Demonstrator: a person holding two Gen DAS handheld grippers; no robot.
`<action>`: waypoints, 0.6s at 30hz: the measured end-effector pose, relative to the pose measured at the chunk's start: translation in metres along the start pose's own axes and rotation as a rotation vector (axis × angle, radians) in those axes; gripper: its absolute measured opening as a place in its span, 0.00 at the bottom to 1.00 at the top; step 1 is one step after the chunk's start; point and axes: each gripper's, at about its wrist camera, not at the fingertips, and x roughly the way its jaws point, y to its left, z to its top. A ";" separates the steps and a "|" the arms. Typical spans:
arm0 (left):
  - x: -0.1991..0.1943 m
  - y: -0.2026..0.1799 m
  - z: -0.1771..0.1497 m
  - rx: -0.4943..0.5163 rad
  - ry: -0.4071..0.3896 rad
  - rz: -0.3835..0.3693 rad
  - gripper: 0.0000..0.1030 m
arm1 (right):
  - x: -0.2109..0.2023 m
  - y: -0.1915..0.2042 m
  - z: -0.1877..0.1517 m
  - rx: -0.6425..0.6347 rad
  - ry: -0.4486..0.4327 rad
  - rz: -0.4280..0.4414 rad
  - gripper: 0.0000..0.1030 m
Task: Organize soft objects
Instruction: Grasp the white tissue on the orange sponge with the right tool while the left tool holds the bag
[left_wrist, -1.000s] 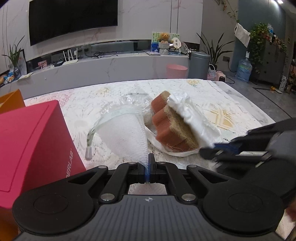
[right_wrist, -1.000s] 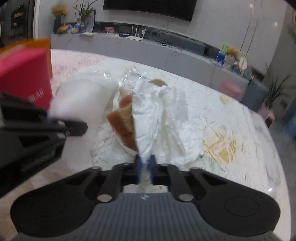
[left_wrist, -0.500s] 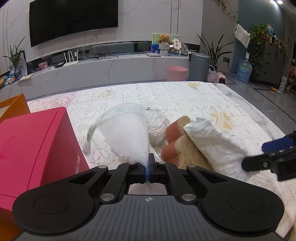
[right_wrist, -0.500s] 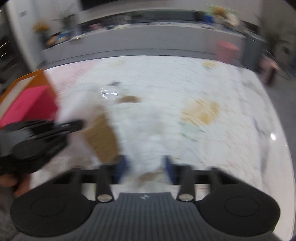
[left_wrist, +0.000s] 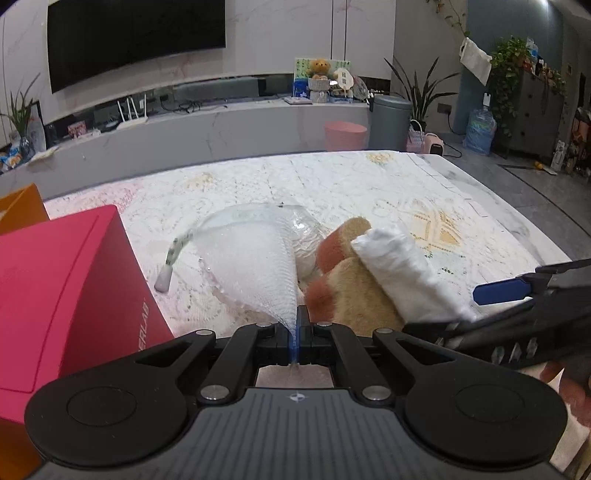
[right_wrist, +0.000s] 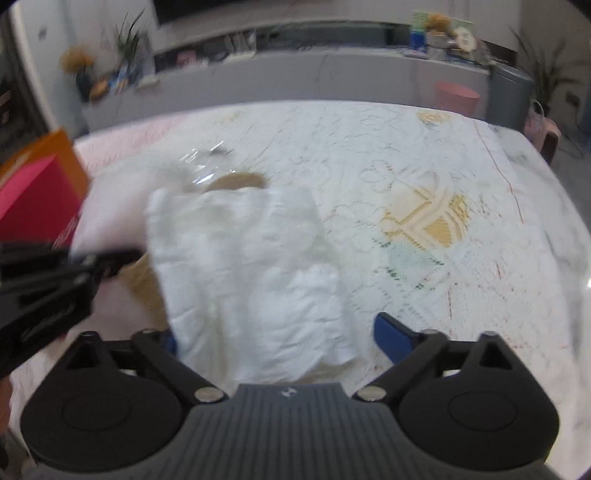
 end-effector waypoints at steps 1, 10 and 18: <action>-0.001 0.000 0.000 -0.003 0.001 -0.003 0.01 | 0.000 -0.006 -0.001 0.030 -0.010 0.012 0.92; -0.008 0.002 0.005 -0.028 0.014 -0.039 0.01 | -0.014 -0.029 0.000 0.126 -0.010 0.152 0.28; -0.027 0.000 0.017 -0.039 -0.017 -0.075 0.01 | -0.051 -0.031 0.009 0.128 -0.059 0.088 0.19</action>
